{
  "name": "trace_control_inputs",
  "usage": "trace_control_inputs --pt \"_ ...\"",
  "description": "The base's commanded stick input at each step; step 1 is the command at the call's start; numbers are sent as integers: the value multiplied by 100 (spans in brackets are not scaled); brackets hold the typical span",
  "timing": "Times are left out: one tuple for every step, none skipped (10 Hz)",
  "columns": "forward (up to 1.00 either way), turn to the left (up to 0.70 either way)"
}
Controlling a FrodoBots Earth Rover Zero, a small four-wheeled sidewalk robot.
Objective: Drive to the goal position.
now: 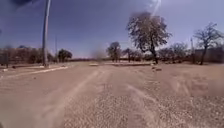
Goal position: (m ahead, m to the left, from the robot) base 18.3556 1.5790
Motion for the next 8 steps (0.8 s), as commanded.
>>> trace_control_inputs --pt "100 0" --pt "100 0" --pt "100 0" --pt "100 0" --pt "100 0" --pt "100 -3" --pt "100 -15" --pt "100 -27"
